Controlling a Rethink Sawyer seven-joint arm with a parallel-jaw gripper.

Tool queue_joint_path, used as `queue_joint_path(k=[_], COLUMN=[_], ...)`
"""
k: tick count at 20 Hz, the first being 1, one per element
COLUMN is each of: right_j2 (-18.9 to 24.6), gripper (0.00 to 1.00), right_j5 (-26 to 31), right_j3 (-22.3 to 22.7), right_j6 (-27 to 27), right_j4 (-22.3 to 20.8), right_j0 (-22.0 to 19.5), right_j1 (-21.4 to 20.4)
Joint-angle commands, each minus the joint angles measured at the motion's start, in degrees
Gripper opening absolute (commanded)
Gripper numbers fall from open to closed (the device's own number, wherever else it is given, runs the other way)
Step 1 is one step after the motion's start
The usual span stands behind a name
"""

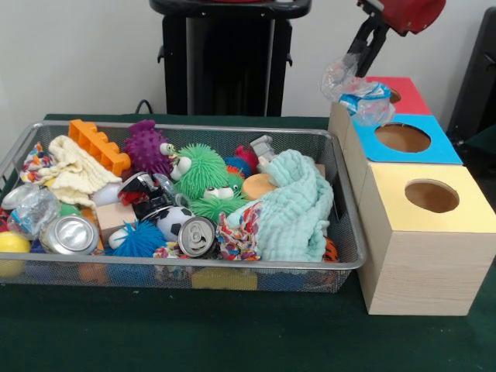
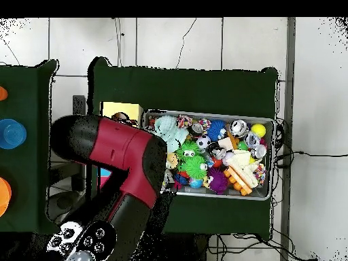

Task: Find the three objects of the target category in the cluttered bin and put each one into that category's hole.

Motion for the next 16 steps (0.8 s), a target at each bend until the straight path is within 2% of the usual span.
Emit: queue_joint_path(k=[1,8,16], right_j2=[-1.11,-5.48,-8.18], gripper=[0.0,0.0,0.0], right_j5=[6.51,11.17,12.38], right_j3=[-3.17,-7.93,-10.93], right_j6=[21.0,23.63,25.74], right_j4=[-1.0,-1.57,-1.55], right_j0=[0.9,2.65,3.77], right_j1=[5.48,8.65,12.06])
